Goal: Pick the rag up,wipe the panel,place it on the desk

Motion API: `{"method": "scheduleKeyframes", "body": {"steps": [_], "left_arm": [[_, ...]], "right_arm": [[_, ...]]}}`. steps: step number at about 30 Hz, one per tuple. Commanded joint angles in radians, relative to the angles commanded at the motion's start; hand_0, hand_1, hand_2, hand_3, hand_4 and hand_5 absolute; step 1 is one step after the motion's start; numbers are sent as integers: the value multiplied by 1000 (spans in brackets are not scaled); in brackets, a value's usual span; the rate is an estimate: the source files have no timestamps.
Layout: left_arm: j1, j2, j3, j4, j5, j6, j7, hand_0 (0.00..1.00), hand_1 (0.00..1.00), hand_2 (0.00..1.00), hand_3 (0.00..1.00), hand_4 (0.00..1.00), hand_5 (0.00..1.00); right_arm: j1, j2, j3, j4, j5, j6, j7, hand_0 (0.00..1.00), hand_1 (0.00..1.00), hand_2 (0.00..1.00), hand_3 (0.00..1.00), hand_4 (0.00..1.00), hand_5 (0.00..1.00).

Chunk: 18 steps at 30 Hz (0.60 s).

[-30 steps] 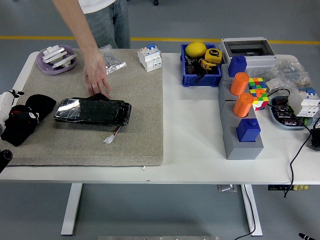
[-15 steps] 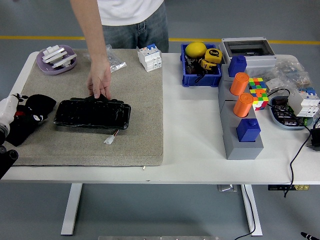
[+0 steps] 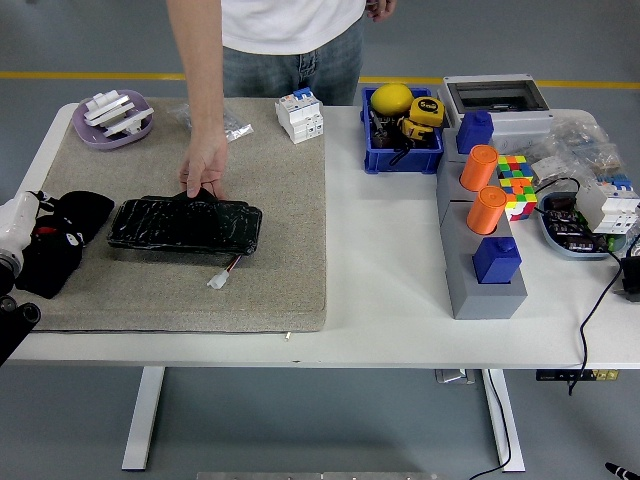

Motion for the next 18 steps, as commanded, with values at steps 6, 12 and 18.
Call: {"method": "scheduleKeyframes", "body": {"steps": [6, 12, 18], "left_arm": [[0, -3, 7, 5, -8, 47, -17, 355, 268, 528, 536, 509, 2], [0, -2, 14, 9, 1, 84, -20, 355, 268, 528, 536, 509, 2], [1, 2, 14, 3, 12, 127, -31, 315, 224, 485, 480, 464, 2]], "right_arm": [[0, -3, 9, 0, -10, -1, -6, 709, 677, 693, 637, 998, 552], [0, -1, 1, -1, 2, 0, -1, 709, 677, 693, 637, 998, 552], [0, 0, -3, -1, 11, 0, 2, 709, 676, 693, 636, 998, 553]]}}
